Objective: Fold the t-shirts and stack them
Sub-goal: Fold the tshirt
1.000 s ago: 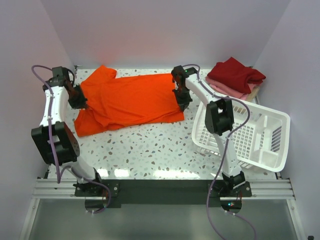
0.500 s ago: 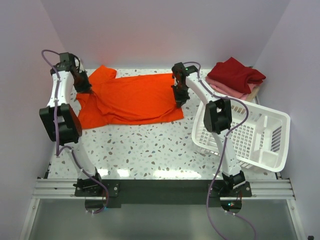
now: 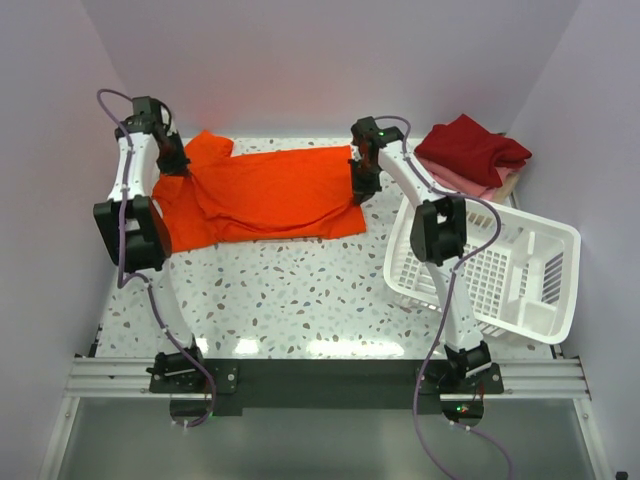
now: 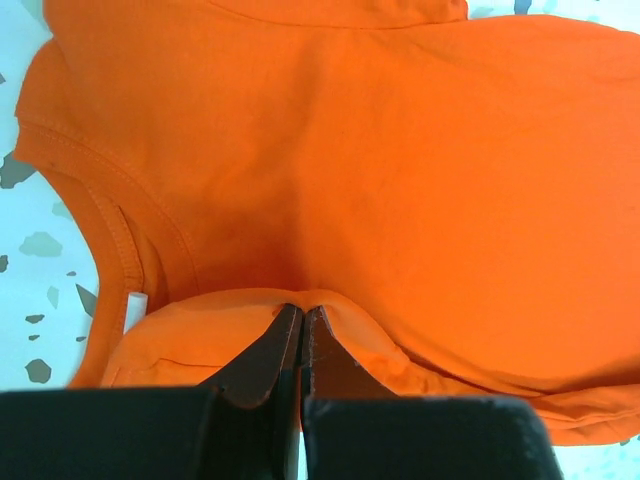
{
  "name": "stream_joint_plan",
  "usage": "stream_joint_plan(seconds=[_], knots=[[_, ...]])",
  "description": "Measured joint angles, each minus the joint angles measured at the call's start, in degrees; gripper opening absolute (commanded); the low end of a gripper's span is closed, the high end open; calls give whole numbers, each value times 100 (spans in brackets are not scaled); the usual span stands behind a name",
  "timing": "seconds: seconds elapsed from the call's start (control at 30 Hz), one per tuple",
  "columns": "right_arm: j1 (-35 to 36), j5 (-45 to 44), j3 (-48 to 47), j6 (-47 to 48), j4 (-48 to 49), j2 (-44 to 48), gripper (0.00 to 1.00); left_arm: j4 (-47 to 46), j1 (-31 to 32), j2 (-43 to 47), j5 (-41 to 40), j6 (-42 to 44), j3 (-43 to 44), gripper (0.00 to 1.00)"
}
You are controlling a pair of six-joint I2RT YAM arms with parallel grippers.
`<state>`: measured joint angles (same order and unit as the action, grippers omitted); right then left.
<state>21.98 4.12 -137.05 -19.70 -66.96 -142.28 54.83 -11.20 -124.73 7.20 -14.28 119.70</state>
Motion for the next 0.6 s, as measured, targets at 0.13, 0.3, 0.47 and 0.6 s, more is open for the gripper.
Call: stream_joint_plan(seconds=[0.13,0.3,0.47,0.6], knots=[[-92,11,-31,-76,66,-74,8,-98,31,-20,-118,-17,9,0],[-151,59,-31,-170,151,-168,32,-402,118,-20,-245,-44,7,57],[-160,192,-31,-247,367,-166,78,-839,188,238,-501,-227,-538,90],[-181,299,72,-232,498,-81,85,-1209,142,1261,-931,-284,-2114,91]])
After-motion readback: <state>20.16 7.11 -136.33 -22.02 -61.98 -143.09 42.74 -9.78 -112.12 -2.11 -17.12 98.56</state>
